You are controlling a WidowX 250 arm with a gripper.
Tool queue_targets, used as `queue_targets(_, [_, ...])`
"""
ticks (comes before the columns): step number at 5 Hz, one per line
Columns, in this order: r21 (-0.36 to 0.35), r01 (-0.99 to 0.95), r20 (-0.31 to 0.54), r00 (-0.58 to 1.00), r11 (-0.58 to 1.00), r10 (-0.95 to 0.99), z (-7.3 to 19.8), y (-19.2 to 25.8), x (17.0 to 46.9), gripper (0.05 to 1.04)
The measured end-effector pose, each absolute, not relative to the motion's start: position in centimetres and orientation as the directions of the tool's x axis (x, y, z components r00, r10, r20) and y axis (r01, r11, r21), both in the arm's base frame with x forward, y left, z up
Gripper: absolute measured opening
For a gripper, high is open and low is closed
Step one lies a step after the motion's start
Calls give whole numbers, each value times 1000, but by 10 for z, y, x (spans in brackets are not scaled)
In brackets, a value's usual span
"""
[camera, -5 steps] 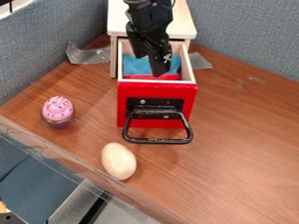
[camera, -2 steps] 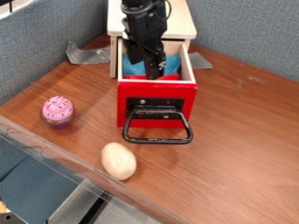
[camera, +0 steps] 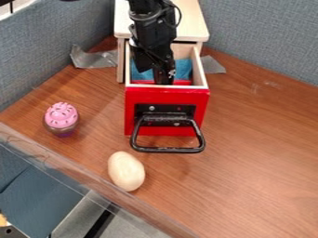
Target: Take off the red box from the drawer to the table
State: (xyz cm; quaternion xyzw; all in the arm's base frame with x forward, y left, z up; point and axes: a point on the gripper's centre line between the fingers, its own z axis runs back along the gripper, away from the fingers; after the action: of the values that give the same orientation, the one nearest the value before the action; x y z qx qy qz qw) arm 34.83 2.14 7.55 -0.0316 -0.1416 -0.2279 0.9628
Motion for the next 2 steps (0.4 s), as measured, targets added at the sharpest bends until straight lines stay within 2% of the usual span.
queue_targets(1, [-13,440,283,863,898,-419,71,21,348,955])
queue_targets(2, [-39,435,291,866,900,-406,70,20,348,671])
